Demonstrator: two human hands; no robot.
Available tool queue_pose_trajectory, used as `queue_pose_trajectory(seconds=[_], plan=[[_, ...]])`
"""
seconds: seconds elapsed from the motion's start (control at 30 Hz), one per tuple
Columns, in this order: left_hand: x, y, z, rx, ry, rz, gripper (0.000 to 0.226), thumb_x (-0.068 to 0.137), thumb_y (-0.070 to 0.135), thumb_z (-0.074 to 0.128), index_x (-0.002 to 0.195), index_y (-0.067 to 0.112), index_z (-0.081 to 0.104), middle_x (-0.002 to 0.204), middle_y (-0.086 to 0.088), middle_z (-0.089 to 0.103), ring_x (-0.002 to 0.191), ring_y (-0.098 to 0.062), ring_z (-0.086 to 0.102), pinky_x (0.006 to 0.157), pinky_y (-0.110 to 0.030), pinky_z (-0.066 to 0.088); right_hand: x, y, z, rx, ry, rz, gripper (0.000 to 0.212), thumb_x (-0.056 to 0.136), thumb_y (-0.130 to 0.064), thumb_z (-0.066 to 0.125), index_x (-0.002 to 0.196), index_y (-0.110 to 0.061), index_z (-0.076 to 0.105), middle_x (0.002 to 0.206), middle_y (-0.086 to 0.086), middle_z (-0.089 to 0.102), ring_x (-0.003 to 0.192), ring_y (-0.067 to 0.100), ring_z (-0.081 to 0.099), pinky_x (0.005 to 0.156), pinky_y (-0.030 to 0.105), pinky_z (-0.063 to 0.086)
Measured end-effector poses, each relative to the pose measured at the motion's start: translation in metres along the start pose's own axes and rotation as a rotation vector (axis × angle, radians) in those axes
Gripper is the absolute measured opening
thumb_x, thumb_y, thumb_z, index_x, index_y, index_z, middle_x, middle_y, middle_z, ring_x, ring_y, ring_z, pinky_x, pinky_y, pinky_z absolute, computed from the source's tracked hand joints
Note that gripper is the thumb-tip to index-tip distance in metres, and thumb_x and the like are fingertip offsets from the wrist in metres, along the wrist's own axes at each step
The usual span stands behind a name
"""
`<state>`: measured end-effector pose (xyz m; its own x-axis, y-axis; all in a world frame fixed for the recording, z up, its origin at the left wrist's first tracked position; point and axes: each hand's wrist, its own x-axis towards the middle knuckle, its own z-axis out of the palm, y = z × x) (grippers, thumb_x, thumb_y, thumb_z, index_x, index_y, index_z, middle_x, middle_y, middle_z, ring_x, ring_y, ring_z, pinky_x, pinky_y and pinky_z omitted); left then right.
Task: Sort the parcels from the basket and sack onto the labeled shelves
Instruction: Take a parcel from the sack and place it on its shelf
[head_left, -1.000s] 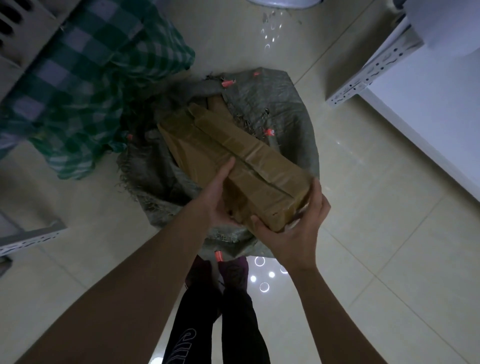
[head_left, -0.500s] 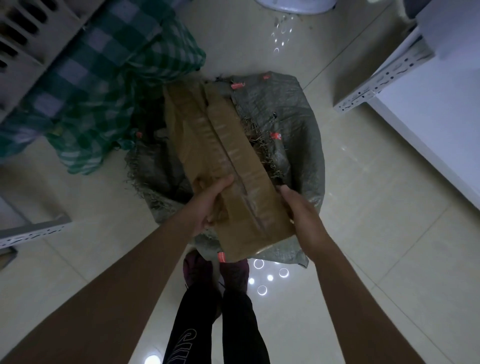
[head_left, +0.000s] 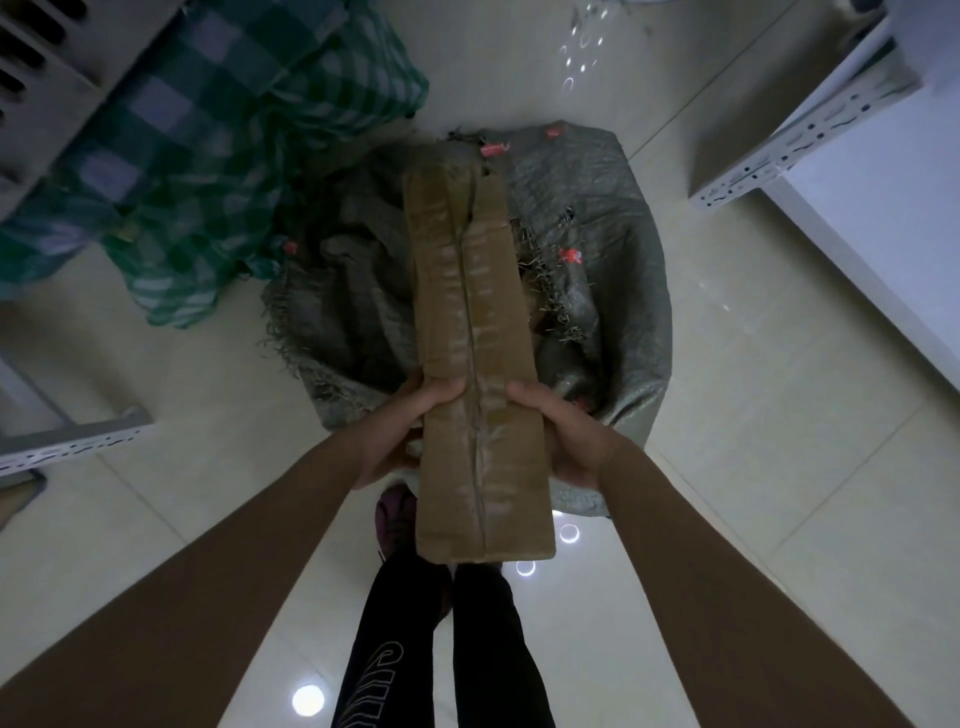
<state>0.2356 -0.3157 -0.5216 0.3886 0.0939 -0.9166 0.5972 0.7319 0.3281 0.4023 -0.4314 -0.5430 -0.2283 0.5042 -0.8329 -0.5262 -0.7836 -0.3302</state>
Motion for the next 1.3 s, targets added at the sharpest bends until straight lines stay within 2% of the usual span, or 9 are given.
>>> queue_pose_trajectory(seconds=[0.17, 0.3, 0.47, 0.53, 0.73, 0.93, 1.1, 1.2, 1.3], plan=[[0.003, 0.009, 0.012, 0.108, 0.236, 0.152, 0.067, 0.091, 0.041, 0.061, 0.148, 0.032, 0.027, 0.131, 0.011, 0.050, 0.109, -0.013, 0.057, 0.089, -0.033, 0.049, 0.007, 0.007, 0.017, -0.113, 0.324, -0.091, 0.123, 0.048, -0.057, 0.080, 0.152, -0.036, 0.017, 0.145, 0.002, 0.046, 0.122, 0.024, 0.056, 0.098, 0.047, 0.051], [0.009, 0.018, 0.021, 0.178, 0.189, 0.120, 0.062, 0.092, 0.058, 0.045, 0.147, 0.032, 0.030, 0.141, 0.003, 0.048, 0.118, -0.019, 0.053, 0.094, -0.034, 0.044, 0.021, 0.019, 0.033, -0.478, 0.571, 0.012, 0.123, 0.053, -0.068, 0.074, 0.149, -0.048, 0.000, 0.150, 0.009, 0.026, 0.134, 0.036, 0.036, 0.104, 0.054, 0.041], [0.020, 0.008, 0.018, 0.157, 0.286, -0.002, 0.094, 0.076, 0.060, 0.067, 0.149, 0.028, 0.017, 0.142, 0.000, 0.047, 0.115, -0.026, 0.056, 0.087, -0.039, 0.051, 0.031, 0.033, 0.051, -0.619, 0.596, 0.007, 0.116, 0.069, -0.059, 0.075, 0.147, -0.047, -0.011, 0.150, 0.013, 0.012, 0.141, 0.038, 0.016, 0.110, 0.057, 0.029], [0.025, 0.000, 0.012, 0.132, 0.318, -0.001, 0.091, 0.080, 0.042, 0.074, 0.146, 0.022, 0.016, 0.138, -0.003, 0.049, 0.110, -0.026, 0.057, 0.075, -0.035, 0.052, 0.029, 0.038, 0.052, -0.630, 0.598, -0.016, 0.120, 0.067, -0.058, 0.077, 0.147, -0.048, -0.012, 0.149, 0.011, 0.013, 0.140, 0.037, 0.016, 0.111, 0.055, 0.028], [0.025, -0.011, -0.009, 0.145, 0.238, 0.002, 0.075, 0.089, 0.030, 0.064, 0.149, 0.034, 0.020, 0.132, 0.005, 0.051, 0.110, -0.020, 0.054, 0.082, -0.036, 0.049, 0.016, 0.041, 0.045, -0.589, 0.497, -0.073, 0.128, 0.053, -0.067, 0.074, 0.150, -0.048, -0.008, 0.156, -0.003, 0.009, 0.146, 0.021, 0.006, 0.115, 0.051, 0.022], [0.017, -0.014, -0.022, 0.125, 0.147, -0.029, 0.066, 0.090, 0.030, 0.062, 0.144, 0.041, 0.026, 0.113, 0.006, 0.061, 0.100, -0.020, 0.062, 0.079, -0.037, 0.053, 0.022, 0.035, 0.018, -0.291, 0.563, -0.081, 0.089, 0.085, -0.063, 0.056, 0.156, -0.027, 0.016, 0.153, 0.003, 0.038, 0.137, 0.025, 0.041, 0.107, 0.037, 0.037], [0.009, -0.014, -0.027, 0.145, 0.113, -0.009, 0.063, 0.085, 0.020, 0.066, 0.132, 0.046, 0.032, 0.115, 0.007, 0.061, 0.105, -0.021, 0.060, 0.096, -0.048, 0.048, 0.028, 0.027, 0.011, -0.185, 0.442, 0.022, 0.123, 0.050, -0.080, 0.075, 0.152, -0.031, 0.025, 0.139, 0.001, 0.056, 0.119, 0.023, 0.059, 0.102, 0.048, 0.048], [-0.001, -0.007, -0.031, 0.147, 0.078, -0.013, 0.067, 0.075, 0.023, 0.071, 0.127, 0.046, 0.035, 0.118, 0.004, 0.062, 0.107, -0.022, 0.059, 0.092, -0.044, 0.050, 0.019, 0.024, 0.009, -0.107, 0.337, 0.032, 0.093, 0.064, -0.058, 0.080, 0.143, -0.030, 0.039, 0.118, -0.003, 0.070, 0.103, 0.021, 0.069, 0.087, 0.045, 0.056], [-0.015, 0.000, -0.031, 0.152, 0.056, -0.027, 0.055, 0.088, 0.017, 0.062, 0.127, 0.044, 0.035, 0.119, 0.001, 0.062, 0.110, -0.025, 0.058, 0.095, -0.045, 0.049, 0.001, 0.019, 0.013, -0.111, 0.285, 0.048, 0.081, 0.067, -0.056, 0.079, 0.136, -0.031, 0.047, 0.112, -0.005, 0.073, 0.100, 0.019, 0.070, 0.072, 0.035, 0.055]])
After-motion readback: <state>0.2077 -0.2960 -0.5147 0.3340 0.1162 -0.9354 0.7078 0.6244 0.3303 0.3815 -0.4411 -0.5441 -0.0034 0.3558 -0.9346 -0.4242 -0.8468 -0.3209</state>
